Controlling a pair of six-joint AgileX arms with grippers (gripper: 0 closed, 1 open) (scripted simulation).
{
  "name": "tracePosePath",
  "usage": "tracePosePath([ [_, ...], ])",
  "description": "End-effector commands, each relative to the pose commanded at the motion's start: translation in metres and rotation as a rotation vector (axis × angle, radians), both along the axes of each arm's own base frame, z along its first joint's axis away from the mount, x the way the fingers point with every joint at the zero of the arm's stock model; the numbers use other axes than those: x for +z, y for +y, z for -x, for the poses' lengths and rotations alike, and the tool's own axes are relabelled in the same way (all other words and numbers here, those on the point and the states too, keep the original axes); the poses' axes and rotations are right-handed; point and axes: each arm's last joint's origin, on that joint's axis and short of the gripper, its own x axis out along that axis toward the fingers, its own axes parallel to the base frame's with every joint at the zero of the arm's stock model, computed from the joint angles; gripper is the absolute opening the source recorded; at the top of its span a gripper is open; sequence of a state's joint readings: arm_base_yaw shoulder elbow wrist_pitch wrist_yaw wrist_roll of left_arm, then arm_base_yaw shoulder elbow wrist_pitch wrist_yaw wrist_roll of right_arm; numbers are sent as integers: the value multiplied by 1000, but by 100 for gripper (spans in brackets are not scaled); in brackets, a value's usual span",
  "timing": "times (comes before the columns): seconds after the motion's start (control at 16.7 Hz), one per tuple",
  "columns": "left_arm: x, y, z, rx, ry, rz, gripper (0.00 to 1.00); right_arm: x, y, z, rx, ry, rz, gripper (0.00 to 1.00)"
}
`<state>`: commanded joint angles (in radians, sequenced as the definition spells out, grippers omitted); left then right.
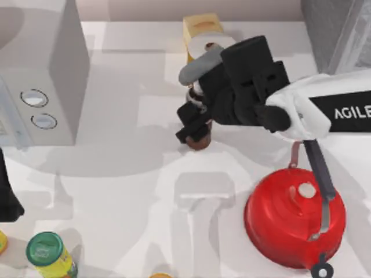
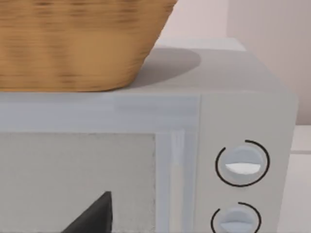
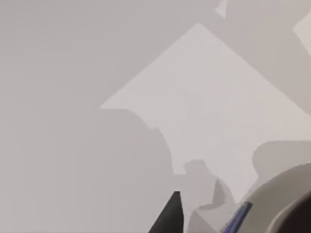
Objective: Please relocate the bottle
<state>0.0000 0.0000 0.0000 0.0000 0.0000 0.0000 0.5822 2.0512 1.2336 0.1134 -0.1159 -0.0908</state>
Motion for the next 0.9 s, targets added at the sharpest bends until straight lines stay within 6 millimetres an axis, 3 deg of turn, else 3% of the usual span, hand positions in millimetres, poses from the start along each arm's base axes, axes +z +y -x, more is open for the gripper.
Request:
tracePosePath([
  [0.12,0,0,0,0,0,0,100,11,-26,-5,-84,-3,5,0],
  [0.3,0,0,0,0,0,0,100,28,-86,-1,-265,4,20,0],
  [0.6,0,0,0,0,0,0,100,54,-183,38,-581,-1,19,0],
  [0.78,0,0,0,0,0,0,100,60,-218,59,-721,-6,15,0],
  [0.9,0,0,0,0,0,0,100,60,-225,65,-755,-5,18,0],
])
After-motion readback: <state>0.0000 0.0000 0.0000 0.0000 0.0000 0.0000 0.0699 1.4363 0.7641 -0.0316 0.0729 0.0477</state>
